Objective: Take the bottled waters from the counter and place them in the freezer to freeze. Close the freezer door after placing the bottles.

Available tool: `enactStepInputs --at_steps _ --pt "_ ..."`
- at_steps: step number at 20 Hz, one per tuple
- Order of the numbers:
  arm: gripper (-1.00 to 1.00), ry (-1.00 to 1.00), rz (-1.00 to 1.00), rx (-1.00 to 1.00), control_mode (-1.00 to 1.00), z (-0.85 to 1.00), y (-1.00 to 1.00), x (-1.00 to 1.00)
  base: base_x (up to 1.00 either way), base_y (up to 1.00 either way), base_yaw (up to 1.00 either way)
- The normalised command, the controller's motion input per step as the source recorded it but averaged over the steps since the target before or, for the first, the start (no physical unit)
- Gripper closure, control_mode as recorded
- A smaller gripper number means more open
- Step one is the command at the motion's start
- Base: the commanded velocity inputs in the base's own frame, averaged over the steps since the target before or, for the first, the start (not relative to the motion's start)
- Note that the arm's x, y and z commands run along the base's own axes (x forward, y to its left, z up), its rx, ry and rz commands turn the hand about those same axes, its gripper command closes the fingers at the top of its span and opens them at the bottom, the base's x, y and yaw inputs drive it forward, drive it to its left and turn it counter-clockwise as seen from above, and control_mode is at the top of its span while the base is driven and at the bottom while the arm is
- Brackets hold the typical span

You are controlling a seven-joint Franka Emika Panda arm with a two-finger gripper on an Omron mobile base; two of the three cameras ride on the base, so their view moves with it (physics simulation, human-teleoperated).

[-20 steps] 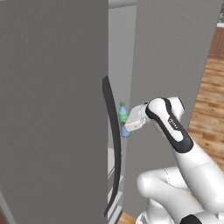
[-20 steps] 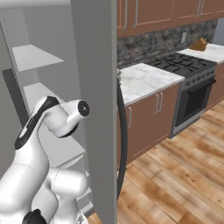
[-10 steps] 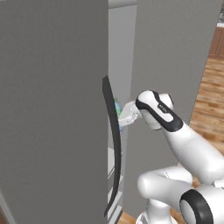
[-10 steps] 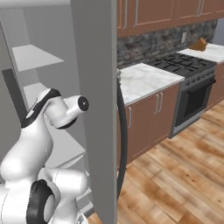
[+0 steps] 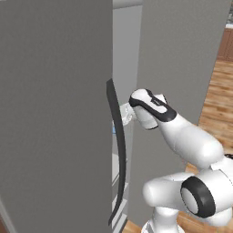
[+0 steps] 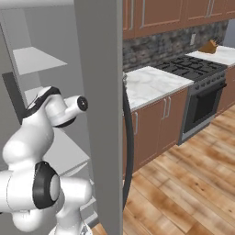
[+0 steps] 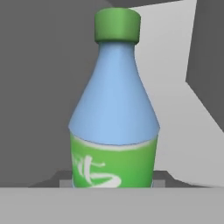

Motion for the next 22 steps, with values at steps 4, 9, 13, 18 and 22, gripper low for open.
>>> enactStepInputs --at_steps 4,9,13,18,22 --pt "1.00 -0.03 0.08 0.00 -1.00 0.00 0.00 0.28 0.00 0.00 0.00" --pt "1.00 -0.07 0.07 0.08 -1.00 -0.05 0.01 0.17 0.00 0.00 0.00" --pt "1.00 -0.11 0.04 0.22 -1.00 -0.01 0.00 0.03 0.00 0.00 0.00" --pt "1.00 -0.14 0.03 0.15 -1.00 -0.02 0.03 0.08 0.00 0.00 0.00" --pt "1.00 -0.08 0.00 0.00 -1.00 -0.03 0.36 0.07 0.00 0.00 0.00"
